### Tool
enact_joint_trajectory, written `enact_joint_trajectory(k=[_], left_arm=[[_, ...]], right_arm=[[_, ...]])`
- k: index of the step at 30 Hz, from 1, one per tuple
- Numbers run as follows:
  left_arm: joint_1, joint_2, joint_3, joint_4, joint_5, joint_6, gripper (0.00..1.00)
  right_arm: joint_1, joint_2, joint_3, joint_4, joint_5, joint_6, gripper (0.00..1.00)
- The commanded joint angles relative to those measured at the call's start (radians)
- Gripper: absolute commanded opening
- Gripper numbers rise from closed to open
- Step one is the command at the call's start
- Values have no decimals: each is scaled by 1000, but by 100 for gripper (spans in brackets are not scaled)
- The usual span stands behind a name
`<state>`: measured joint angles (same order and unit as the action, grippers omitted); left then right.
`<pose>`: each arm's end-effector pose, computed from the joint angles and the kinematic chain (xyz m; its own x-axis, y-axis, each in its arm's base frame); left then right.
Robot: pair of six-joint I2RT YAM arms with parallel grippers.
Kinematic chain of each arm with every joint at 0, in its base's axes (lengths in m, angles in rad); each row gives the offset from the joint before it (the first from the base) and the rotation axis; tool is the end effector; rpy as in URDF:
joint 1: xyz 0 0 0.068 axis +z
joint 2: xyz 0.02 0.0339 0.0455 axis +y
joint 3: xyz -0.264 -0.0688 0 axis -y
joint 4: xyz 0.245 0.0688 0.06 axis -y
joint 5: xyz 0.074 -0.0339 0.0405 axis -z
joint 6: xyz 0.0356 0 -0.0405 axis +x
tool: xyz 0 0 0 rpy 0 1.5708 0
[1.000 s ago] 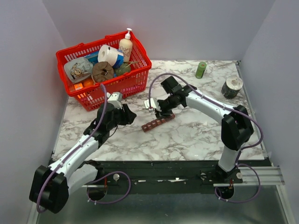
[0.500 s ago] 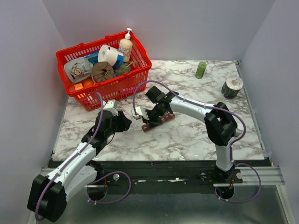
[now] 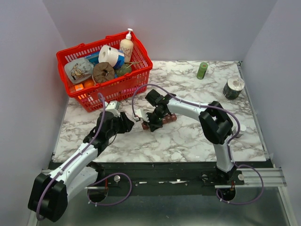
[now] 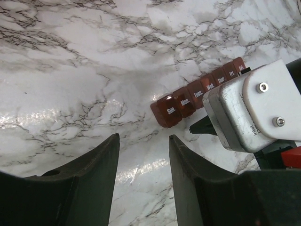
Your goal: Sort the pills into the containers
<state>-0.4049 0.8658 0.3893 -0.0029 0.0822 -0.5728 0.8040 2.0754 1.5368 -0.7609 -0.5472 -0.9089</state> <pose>0.1747 -0.0780 0.2050 -0.6054 -0.3282 -0.7251 0.1564 0.8442 -0.5127 0.2758 0.3129 0.1699 0.1506 -0.8146 -0.5601 -0.9647 -0.2448 0.0967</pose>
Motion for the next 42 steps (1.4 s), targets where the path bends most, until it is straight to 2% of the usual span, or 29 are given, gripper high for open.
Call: enact_joint_trajectory(k=[1,7,14,21,25,32,42], left_arm=[[8,77,-20,115,135,-32,57],[8,275,-11,349,203,-87,56],[6,482,13,483,254,-119,54],[6,567,11,544,261,-137,53],[6,598,20,547,249,-142,53],[6,627,63,426,195,-113,51],[6,641,69,373,198,-82,50]], right_arm=[[3,-60,48,-48,-33,-1,1],[0,-48,91,-20,27,28,1],[-19,-9,131,15,78,85,1],[-25,-8,140,28,78,96,0],[-25,-8,143,29,81,97,1],[-25,-3,132,44,87,107,1],[-25,-9,135,49,78,119,1]])
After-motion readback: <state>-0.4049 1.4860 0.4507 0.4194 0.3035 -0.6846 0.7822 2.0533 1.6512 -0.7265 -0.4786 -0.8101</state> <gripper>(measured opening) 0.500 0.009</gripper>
